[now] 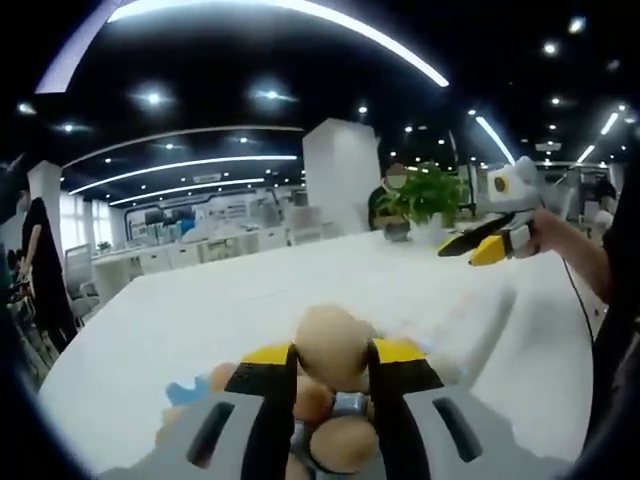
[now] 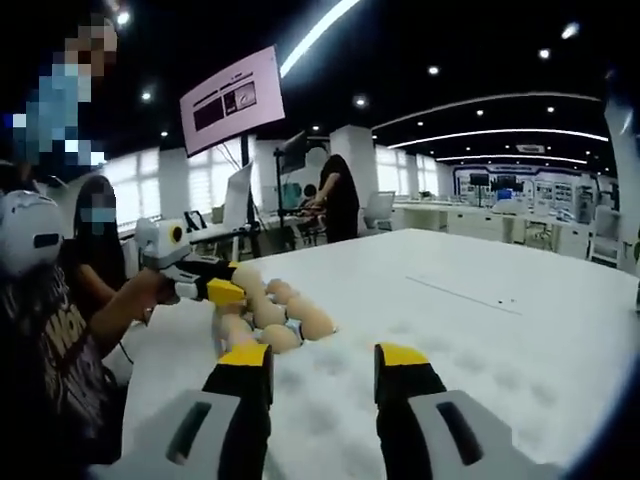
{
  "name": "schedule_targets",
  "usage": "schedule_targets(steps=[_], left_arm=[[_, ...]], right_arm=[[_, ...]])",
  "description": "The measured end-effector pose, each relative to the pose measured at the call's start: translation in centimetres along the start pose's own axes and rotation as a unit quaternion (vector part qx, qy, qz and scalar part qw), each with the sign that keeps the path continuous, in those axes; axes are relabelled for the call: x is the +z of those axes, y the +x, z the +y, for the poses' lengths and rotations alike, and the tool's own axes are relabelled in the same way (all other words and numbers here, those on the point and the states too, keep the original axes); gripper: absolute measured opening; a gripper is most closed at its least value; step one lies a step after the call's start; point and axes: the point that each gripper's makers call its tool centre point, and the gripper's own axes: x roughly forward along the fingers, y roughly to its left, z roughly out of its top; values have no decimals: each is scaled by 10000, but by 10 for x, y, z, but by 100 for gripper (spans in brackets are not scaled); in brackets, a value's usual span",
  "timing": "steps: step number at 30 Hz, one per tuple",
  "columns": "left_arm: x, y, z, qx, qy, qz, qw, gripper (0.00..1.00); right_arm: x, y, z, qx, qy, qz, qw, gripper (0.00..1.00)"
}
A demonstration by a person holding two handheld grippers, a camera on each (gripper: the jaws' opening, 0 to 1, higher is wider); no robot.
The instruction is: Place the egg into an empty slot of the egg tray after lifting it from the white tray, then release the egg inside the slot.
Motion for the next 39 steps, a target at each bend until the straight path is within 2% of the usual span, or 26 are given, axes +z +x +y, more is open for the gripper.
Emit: schedule_targets(steps=[14, 21, 27, 34, 39], left_arm=[[1, -11, 30, 324, -5, 13, 9995, 28], [-4, -13, 46, 452, -29, 134, 9989, 28], [1, -17, 61, 562, -37, 82, 9984, 28], [-3, -21, 84, 748, 94, 260, 9968, 28], [-5, -22, 95, 768, 120, 357, 9963, 28]], right_arm=[[-20, -20, -8, -251, -86, 297, 9992, 45], [-29, -27, -10, -332, -36, 398, 9986, 46], [-36, -29, -10, -319, -18, 468, 9984, 47], [-41, -34, -14, -400, 16, 485, 9980, 47], [-46, -33, -12, -394, 65, 518, 9979, 47]])
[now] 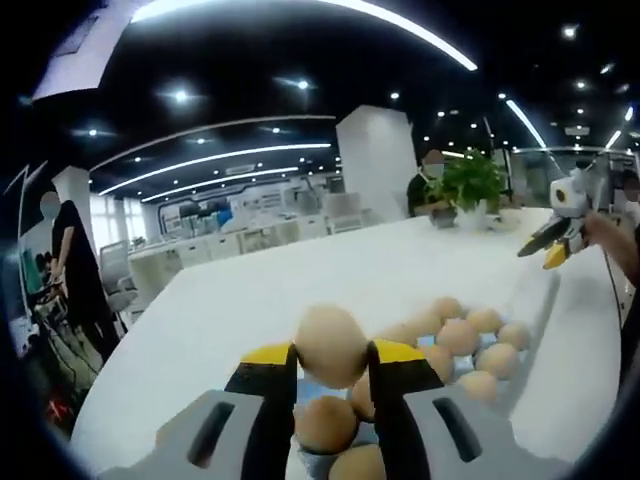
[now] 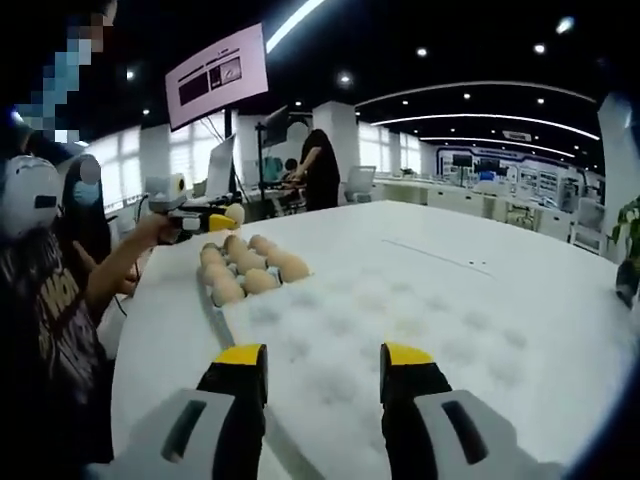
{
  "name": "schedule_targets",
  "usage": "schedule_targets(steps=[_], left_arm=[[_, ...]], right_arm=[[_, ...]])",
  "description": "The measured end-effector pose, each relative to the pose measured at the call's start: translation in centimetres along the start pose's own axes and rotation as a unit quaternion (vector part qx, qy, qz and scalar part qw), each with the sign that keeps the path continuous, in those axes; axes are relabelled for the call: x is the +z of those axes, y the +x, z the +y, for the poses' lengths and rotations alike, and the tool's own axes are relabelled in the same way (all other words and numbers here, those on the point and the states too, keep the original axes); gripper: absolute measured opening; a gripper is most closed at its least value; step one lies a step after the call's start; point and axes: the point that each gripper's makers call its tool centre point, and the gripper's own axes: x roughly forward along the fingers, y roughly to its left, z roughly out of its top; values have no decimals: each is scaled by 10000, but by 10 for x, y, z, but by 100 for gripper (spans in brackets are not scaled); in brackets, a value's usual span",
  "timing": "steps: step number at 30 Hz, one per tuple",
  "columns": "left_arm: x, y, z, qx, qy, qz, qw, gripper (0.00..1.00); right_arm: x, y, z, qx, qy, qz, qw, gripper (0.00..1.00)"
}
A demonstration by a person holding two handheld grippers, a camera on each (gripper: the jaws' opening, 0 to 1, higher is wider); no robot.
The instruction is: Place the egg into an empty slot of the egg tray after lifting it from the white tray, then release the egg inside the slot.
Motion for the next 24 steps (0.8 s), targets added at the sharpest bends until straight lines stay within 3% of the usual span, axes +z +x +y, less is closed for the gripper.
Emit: schedule_targets(steps=[16, 24], left_arm=[[-17, 12, 8, -232, 141, 378, 9989, 28], [-24, 22, 14, -412, 80, 727, 9965, 28]], right_arm=[[-2, 0, -4, -78, 72, -48, 9999, 46], [-9, -1, -3, -76, 127, 15, 9999, 46]])
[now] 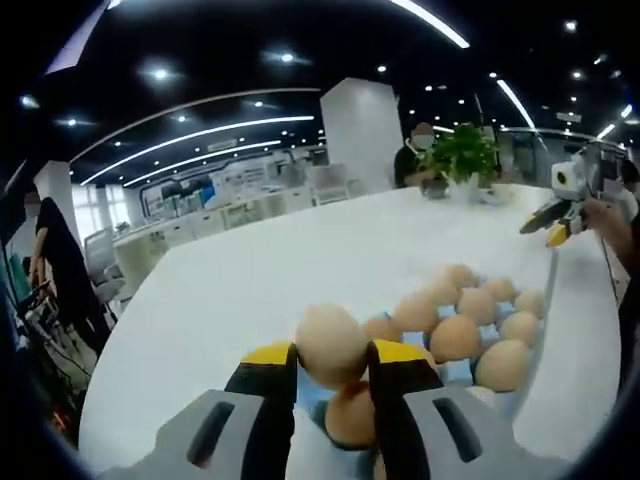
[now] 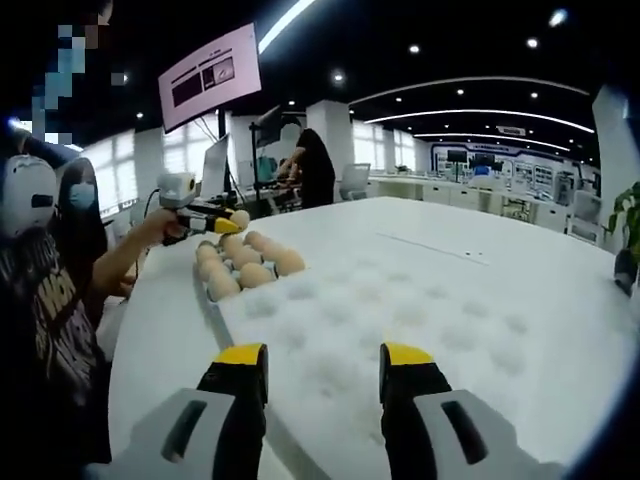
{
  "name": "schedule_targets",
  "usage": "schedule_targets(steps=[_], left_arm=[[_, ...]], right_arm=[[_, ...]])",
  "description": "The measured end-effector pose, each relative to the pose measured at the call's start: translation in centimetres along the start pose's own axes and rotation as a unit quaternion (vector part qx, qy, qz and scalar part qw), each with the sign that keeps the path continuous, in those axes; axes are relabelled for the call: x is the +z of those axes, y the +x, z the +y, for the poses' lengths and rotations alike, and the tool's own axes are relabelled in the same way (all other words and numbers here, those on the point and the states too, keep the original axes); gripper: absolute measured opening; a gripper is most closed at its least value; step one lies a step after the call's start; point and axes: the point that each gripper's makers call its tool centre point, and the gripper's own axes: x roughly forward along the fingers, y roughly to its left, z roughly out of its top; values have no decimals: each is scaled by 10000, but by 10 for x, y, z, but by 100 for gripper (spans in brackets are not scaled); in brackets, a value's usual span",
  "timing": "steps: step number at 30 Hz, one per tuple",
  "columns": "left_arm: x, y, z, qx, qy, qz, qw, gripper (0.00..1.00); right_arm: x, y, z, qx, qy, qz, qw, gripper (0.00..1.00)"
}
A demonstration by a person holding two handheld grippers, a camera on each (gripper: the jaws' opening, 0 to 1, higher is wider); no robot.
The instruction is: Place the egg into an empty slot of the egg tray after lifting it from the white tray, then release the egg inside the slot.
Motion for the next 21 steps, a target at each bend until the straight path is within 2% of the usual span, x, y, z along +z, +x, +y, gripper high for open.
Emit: schedule_targets(steps=[6, 12, 14, 21], left_arm=[[-5, 4, 1, -218, -33, 290, 9993, 28], [-9, 7, -2, -639, -110, 682, 9956, 28], [-10, 8, 1, -642, -253, 809, 9943, 28], [-12, 8, -2, -822, -187, 1142, 9899, 28]], right_arm=[[-3, -1, -3, -47, 44, 18, 10000, 47], [-5, 0, -2, -23, 58, 34, 10000, 47], [-6, 1, -1, -10, 64, 31, 10000, 47], [-9, 2, -1, -15, 147, -12, 9999, 47]])
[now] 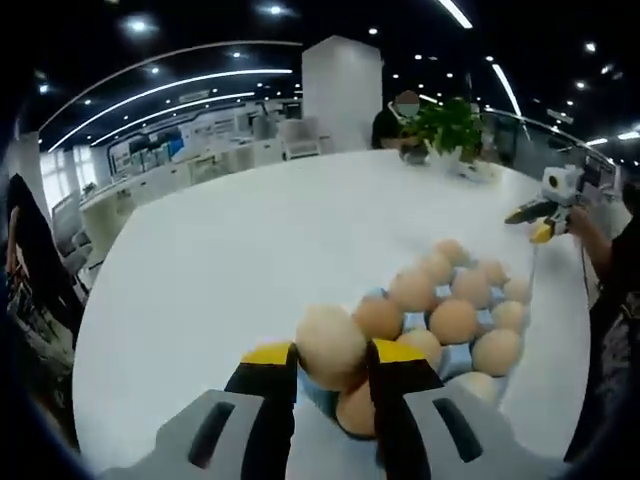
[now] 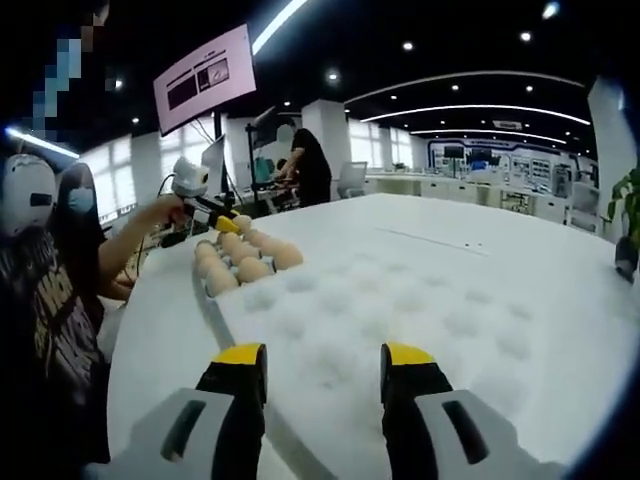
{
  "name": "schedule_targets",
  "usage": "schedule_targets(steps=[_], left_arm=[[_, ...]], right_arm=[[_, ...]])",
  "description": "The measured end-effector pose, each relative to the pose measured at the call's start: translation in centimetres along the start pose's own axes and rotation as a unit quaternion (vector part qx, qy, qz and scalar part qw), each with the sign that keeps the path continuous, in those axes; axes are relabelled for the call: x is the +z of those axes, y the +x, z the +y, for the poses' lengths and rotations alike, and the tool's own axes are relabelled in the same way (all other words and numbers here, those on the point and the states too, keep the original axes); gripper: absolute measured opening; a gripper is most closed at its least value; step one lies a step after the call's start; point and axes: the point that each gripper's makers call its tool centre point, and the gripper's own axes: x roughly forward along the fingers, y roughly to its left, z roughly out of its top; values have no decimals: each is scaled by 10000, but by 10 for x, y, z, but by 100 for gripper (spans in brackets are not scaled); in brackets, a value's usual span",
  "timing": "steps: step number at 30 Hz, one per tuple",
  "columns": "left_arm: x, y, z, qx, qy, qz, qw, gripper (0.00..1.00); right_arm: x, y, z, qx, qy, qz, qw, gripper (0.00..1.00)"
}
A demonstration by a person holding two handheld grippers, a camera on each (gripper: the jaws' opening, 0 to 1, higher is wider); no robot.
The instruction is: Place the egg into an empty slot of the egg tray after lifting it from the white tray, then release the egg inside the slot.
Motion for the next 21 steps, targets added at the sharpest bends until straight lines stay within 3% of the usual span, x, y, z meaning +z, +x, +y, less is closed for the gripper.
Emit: schedule_targets(steps=[6, 11, 21], left_arm=[[-4, 8, -4, -275, -155, 340, 9989, 28], [-6, 10, -3, -214, -107, 477, 9986, 28], [-10, 16, 0, -242, -382, 743, 9962, 28]], right_arm=[[1, -3, -3, -21, 78, -122, 9999, 47], [-3, -6, -5, -50, 109, -140, 9998, 47], [-2, -9, -8, -53, 158, -190, 9997, 47]])
